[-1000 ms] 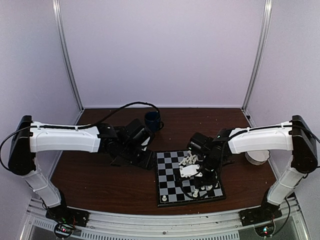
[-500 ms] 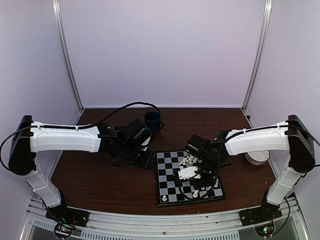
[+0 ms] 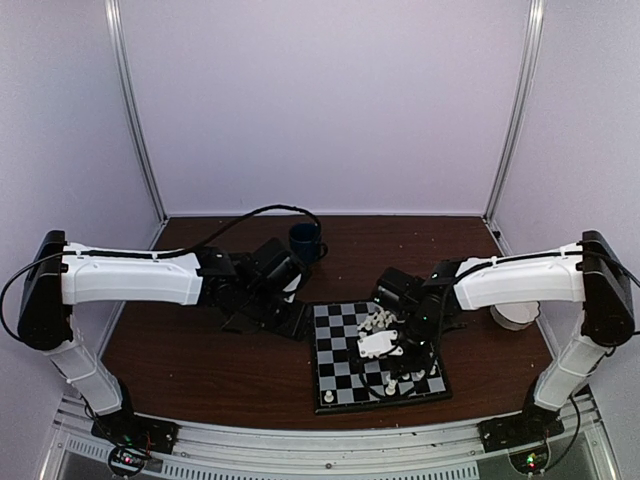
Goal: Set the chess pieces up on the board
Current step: Place the pawn at e2, then pick up the knight from the chessboard.
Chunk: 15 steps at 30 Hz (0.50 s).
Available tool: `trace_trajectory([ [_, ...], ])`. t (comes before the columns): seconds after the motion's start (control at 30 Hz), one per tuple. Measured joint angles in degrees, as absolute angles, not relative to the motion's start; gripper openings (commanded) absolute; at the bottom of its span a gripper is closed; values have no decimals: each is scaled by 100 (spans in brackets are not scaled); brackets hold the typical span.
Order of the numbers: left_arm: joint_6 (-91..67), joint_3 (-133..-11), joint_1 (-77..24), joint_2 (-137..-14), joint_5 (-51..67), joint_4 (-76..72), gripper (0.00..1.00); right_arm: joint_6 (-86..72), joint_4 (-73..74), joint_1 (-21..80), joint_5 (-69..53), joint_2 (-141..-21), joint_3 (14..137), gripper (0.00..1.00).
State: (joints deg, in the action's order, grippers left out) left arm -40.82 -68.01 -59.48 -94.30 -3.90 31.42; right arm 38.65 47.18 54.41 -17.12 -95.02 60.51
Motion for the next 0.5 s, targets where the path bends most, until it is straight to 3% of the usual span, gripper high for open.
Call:
trace_trajectory([
  [0.27, -4082, -6801, -5948, -9430, -390, 3146, 57, 4014, 5065, 5052, -1704, -8809, 6440, 26],
  [0.5, -4084, -6801, -5948, -9430, -386, 3144, 57, 3879, 4998, 4386, -1660, -9032, 6969, 22],
])
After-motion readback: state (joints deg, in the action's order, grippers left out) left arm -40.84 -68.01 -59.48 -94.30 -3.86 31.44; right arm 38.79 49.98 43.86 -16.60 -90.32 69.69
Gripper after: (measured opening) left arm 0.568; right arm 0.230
